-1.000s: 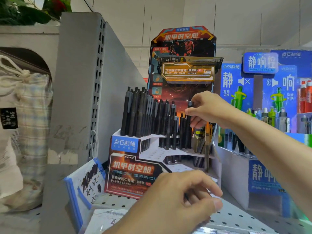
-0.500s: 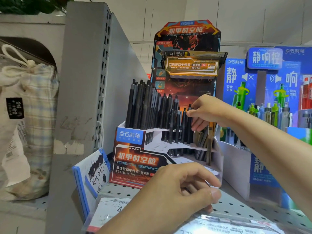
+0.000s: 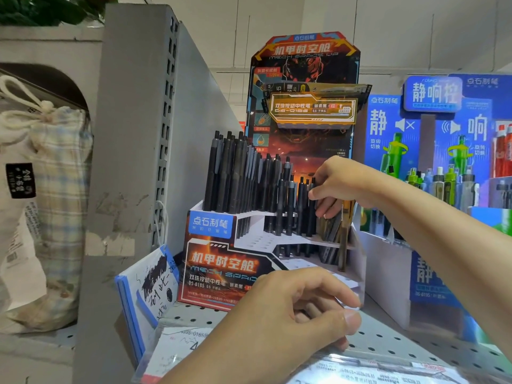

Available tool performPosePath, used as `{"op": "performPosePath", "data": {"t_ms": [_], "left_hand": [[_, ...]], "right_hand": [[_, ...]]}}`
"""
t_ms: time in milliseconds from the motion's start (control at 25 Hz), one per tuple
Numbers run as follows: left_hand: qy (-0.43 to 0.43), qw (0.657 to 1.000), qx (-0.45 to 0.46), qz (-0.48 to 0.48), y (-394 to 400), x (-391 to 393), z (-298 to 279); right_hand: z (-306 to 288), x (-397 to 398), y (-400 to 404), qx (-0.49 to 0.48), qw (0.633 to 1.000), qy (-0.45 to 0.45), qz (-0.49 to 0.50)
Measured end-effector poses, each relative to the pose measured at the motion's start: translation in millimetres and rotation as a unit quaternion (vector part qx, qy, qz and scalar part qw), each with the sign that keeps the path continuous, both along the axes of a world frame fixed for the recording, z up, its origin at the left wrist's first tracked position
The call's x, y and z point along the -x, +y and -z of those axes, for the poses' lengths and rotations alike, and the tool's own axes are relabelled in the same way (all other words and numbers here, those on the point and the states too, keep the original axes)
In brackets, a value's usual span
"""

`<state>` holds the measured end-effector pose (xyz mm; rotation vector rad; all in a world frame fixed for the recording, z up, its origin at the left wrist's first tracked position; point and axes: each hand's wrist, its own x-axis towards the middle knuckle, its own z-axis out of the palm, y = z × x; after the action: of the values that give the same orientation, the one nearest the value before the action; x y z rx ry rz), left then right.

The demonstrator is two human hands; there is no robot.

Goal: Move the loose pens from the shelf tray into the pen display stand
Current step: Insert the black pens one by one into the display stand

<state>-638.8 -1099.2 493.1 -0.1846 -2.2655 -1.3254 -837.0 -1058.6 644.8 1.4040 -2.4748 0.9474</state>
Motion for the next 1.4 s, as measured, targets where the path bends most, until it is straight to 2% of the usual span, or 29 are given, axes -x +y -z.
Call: {"op": "performPosePath", "data": {"t_ms": [360, 720, 840, 920, 1000, 1200, 1400], "left_hand": [[0.001, 1.000, -0.008, -0.002, 2, -1, 0], [0.021, 1.000, -0.020, 0.004, 2, -3, 2], [0.022, 0.999, -0.025, 0.017, 0, -3, 3], [0.023, 0.999, -0.034, 0.025, -1, -4, 3], [0.027, 0.999, -0.030, 0.027, -1, -3, 4], [0.056, 0.997, -0.044, 0.032, 0, -4, 4], [0.121, 0.987, -0.099, 0.049, 19, 8, -1]], "right_hand": [[-5, -2, 0, -0.034, 0.999, -0.002, 0.003], [0, -9, 0, -0.030, 0.998, 0.045, 0.019], [-2, -18, 8, 0.023, 0.989, 0.136, 0.051], [-3, -28, 16, 0.067, 0.971, 0.219, 0.075], [-2, -41, 27, 0.107, 0.956, 0.264, 0.071], [14, -76, 61, 0.170, 0.944, 0.281, 0.038], [45, -91, 109, 0.193, 0.937, 0.281, 0.082]]}}
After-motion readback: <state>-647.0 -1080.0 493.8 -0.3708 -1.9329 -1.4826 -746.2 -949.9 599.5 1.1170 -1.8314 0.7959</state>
